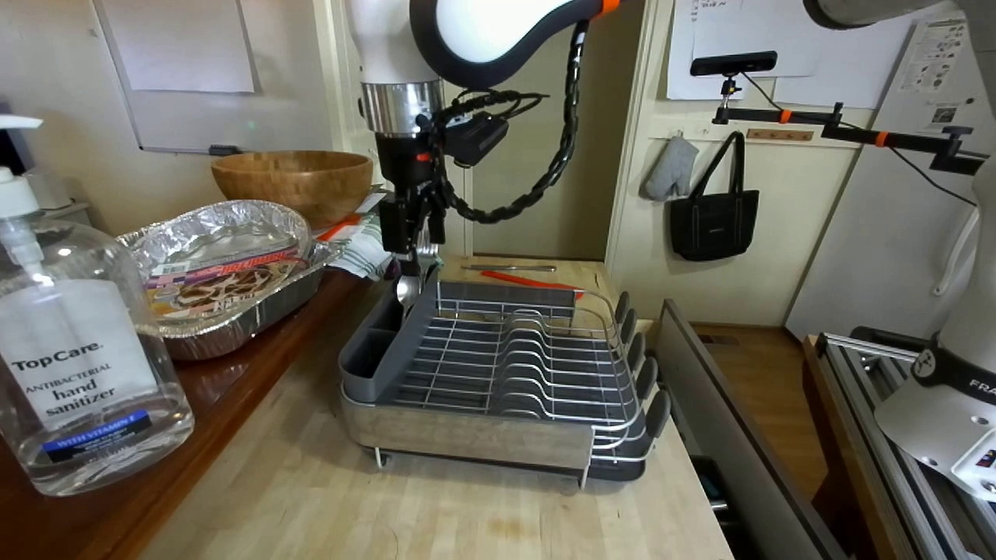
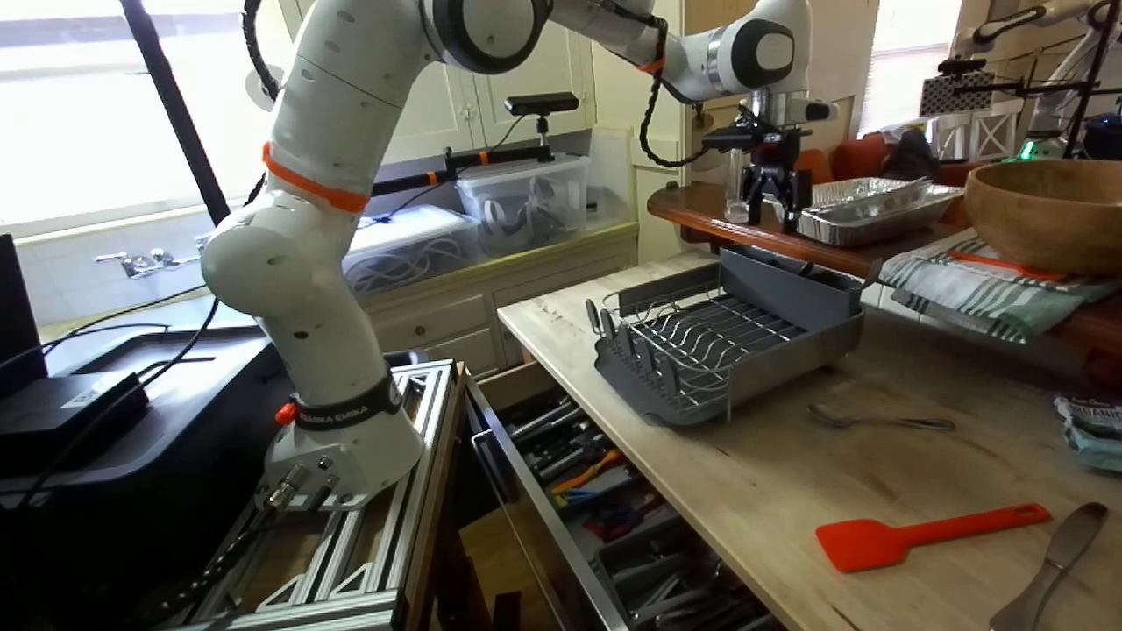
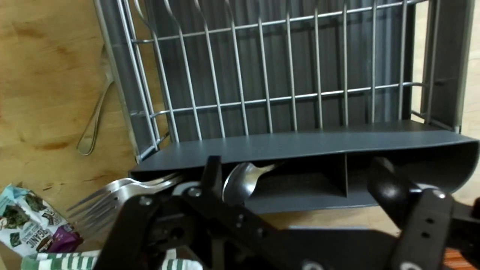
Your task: Put one spoon in the dish rack
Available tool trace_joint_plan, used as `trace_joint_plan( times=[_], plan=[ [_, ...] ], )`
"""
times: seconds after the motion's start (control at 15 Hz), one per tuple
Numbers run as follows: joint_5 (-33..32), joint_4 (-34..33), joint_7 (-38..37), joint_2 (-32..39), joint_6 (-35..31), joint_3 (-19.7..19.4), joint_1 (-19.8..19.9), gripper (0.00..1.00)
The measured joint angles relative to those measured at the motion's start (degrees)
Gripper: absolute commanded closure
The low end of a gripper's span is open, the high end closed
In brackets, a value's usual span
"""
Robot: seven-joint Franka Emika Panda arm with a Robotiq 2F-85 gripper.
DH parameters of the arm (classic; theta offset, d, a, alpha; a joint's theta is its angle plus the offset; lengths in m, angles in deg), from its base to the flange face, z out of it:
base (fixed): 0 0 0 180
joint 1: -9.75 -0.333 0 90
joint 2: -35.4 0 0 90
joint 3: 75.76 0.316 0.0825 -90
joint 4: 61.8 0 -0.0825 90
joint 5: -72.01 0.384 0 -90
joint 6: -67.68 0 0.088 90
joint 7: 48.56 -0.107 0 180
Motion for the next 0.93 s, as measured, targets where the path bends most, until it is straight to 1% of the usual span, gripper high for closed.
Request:
trace_joint_plan(
  times=[0.2,0.47,0.73,0.93],
  plan=[
    [4.8,7.6,2.1,-5.0,-3.5,-2.0,0.3,0.0],
    [8.9,18.2,5.9,-12.3,-9.0,-3.5,1.1,0.0],
    [11.7,29.4,9.9,-20.1,-15.1,-4.5,2.2,0.0],
    [12.0,36.7,11.3,-25.2,-20.0,-5.6,2.7,0.0]
  ],
)
